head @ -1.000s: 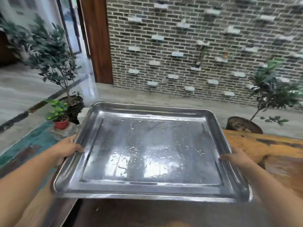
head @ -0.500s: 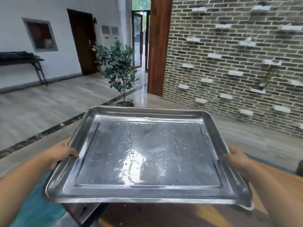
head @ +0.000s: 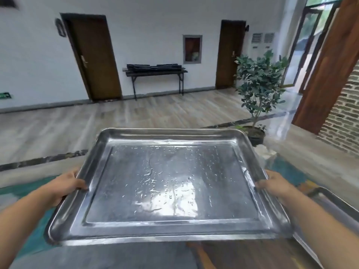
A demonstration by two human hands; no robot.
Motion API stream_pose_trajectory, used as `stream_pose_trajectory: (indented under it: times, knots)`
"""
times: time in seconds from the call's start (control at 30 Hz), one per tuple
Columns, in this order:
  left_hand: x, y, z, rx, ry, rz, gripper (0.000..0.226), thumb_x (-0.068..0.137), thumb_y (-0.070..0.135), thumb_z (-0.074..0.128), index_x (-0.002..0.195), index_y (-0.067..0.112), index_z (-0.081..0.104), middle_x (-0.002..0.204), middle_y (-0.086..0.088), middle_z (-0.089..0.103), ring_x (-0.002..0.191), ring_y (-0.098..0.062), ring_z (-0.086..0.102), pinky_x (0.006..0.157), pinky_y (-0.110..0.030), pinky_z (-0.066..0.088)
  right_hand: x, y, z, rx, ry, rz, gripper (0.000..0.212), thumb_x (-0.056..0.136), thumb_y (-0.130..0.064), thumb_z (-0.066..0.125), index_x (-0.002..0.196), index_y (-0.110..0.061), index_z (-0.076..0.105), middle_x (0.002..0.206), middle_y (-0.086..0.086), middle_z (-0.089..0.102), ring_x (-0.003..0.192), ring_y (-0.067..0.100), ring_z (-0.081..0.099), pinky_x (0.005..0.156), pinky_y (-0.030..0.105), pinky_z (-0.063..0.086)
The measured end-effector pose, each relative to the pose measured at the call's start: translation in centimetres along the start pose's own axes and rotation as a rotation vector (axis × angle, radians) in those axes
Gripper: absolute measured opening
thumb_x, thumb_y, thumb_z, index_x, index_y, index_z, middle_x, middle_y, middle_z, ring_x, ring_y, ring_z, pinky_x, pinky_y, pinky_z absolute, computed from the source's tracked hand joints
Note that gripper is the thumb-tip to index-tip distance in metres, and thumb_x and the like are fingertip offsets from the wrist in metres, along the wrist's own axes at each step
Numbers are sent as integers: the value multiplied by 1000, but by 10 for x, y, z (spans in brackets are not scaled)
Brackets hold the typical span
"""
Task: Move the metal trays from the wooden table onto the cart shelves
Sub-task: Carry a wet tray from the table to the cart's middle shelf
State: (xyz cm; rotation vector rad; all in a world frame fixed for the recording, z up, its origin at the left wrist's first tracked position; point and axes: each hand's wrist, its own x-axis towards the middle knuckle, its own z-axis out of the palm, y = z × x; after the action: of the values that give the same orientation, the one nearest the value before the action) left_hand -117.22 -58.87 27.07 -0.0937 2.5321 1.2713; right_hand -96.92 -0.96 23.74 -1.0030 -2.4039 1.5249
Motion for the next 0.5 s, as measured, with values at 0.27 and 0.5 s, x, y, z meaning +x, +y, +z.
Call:
stream_pose_trajectory:
  times: [0.27, 0.5]
  knots:
    - [-84, -109, -114, -128, 282, -137, 41, 79, -17, 56, 109, 11, 58, 87, -31, 66, 66, -34, 63, 62, -38, 53, 23, -111, 165, -169, -264, -180, 28, 78, 6, 69, 99, -13, 68, 77, 5, 73, 75, 23, 68, 62, 28, 46]
    - [-133, -204, -202, -159, 495, -280, 33, 75, -20, 58, 98, 3, 61, 76, -20, 63, 64, -29, 57, 60, -34, 47, 11, -193, 325, -233, -458, -292, 35, 78, 5, 69, 108, -13, 68, 96, 12, 73, 91, 32, 68, 92, 46, 53]
